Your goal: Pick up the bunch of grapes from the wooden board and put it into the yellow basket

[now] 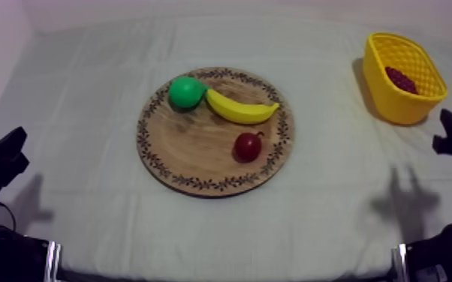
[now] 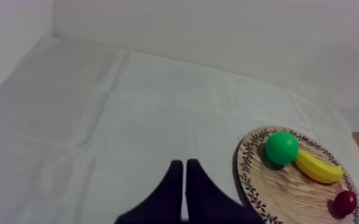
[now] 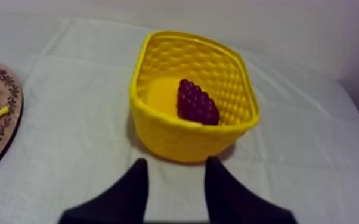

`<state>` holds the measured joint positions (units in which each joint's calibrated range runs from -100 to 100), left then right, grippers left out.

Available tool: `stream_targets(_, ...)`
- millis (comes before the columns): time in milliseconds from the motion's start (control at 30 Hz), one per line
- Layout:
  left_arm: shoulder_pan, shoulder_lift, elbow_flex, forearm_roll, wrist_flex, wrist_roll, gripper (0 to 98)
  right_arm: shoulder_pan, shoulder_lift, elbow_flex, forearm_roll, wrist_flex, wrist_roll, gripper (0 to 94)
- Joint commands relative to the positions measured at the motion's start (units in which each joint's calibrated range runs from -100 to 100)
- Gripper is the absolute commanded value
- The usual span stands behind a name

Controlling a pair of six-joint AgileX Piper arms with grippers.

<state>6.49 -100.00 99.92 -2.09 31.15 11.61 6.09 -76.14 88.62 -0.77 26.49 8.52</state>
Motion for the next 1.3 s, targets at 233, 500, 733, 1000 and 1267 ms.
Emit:
stream_targets(233,-0.01,0.0,-0.04,-0.04,-0.03,-0.01,0.1,0.34,-14.49,10.35,-2.61,-0.25,0.54,1.9)
stream_targets(500,-0.01,0.0,-0.04,-0.04,-0.03,-0.01,0.1,-0.41,-19.3,11.02,-2.59,6.28,-0.55,0.3)
stream_targets(733,-0.01,0.0,-0.04,-0.04,-0.03,-0.01,0.1,-1.17,-19.66,11.04,-1.99,8.03,-0.59,6.8)
stream_targets(1000,-0.01,0.0,-0.04,-0.04,-0.03,-0.01,0.1,-1.12,-19.69,11.14,-0.8,9.69,2.81,4.1)
stream_targets(1267,-0.01,0.0,-0.04,-0.04,-0.03,-0.01,0.1,-1.12,-19.7,11.15,-0.73,9.79,3.4,0.7)
